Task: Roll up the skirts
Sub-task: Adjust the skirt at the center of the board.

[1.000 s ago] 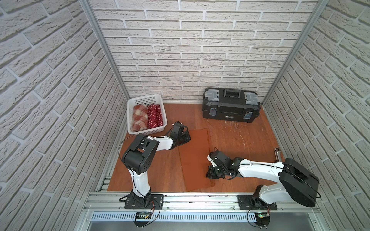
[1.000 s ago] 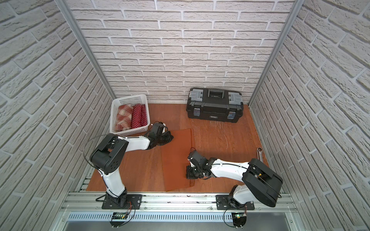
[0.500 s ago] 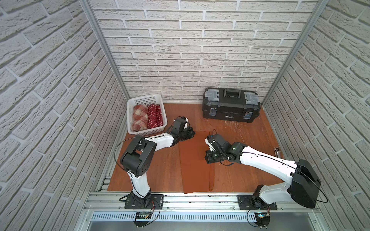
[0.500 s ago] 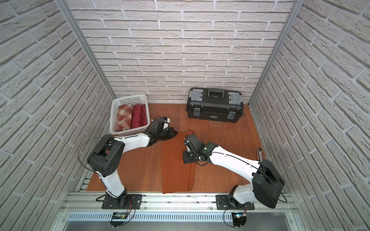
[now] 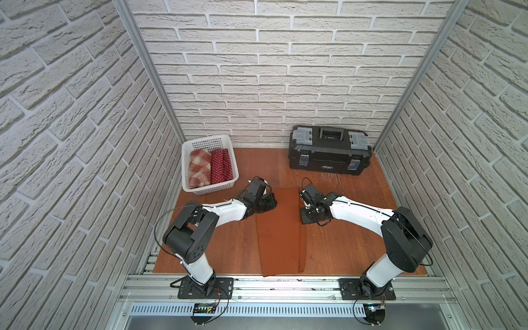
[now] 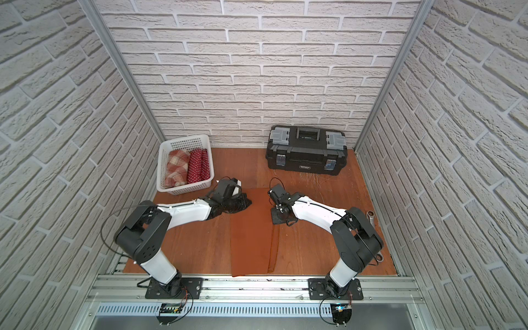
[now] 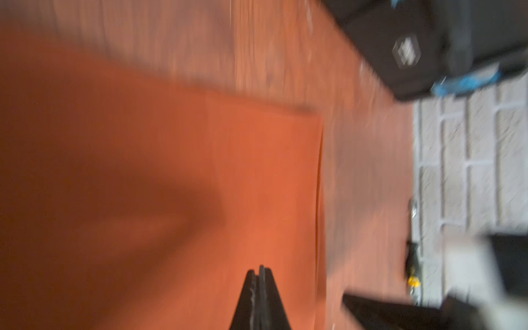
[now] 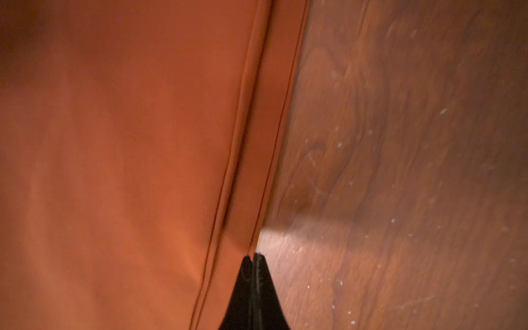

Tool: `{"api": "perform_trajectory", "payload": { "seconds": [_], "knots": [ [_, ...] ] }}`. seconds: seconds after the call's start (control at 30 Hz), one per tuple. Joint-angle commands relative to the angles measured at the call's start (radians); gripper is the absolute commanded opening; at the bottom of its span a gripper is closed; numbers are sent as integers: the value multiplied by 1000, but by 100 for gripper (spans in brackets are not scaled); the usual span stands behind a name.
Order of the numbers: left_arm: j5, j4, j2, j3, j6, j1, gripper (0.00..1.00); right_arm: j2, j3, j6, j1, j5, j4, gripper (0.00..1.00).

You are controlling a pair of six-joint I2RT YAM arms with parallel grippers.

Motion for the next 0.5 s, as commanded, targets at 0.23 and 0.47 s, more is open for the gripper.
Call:
{"api": "perform_trajectory", "payload": {
  "seconds": [0.23,0.47],
  "knots": [
    [-128,-45,-252,-315,-312,-187,0,434,402,-68,-83,-124,13,2],
    [-19,91,-78,-319,-306,-125,0,419,267,-9,-168,-139,51,2]
  ]
}}
